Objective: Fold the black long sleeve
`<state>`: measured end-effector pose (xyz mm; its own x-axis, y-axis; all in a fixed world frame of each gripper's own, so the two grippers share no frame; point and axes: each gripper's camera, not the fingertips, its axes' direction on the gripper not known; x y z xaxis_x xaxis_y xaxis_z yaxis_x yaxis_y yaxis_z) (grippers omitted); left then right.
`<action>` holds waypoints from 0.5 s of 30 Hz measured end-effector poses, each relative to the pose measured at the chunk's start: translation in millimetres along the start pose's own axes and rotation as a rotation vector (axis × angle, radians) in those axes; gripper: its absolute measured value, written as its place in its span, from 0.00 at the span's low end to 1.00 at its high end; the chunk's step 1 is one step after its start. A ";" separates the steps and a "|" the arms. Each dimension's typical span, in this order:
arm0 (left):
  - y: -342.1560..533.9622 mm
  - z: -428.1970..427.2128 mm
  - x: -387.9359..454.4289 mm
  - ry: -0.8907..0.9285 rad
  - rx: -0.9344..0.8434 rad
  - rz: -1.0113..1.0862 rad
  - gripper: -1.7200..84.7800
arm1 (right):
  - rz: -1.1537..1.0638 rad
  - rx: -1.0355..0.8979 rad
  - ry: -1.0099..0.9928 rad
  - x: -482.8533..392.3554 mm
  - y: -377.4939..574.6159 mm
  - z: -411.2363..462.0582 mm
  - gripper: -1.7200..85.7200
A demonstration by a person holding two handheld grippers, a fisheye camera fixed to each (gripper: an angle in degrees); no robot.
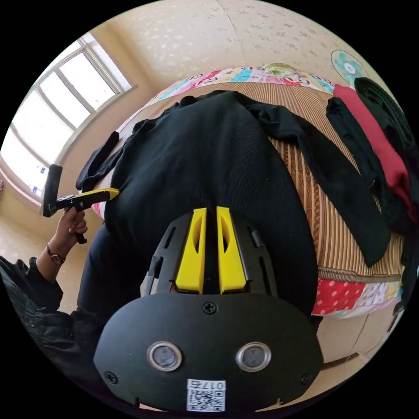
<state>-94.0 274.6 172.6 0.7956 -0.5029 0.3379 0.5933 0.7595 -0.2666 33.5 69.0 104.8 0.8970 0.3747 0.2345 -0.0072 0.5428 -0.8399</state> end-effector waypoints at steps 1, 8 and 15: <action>5.9 -5.2 -2.2 0.007 -0.004 -0.018 0.06 | 0.042 -0.017 -0.037 5.3 6.7 -8.6 0.07; 119.9 -101.0 -169.1 0.392 0.512 -0.748 0.19 | 0.064 -0.054 -0.078 27.9 8.4 -31.1 0.05; 140.4 -141.7 -292.3 0.391 0.763 -1.073 0.21 | 0.140 -0.107 -0.228 74.8 -6.2 -46.6 0.04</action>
<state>-225.8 469.8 -91.5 0.0517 -0.9678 -0.2462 0.8205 -0.0994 0.5630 121.2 58.6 104.8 0.7678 0.6066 0.2062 -0.0664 0.3955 -0.9161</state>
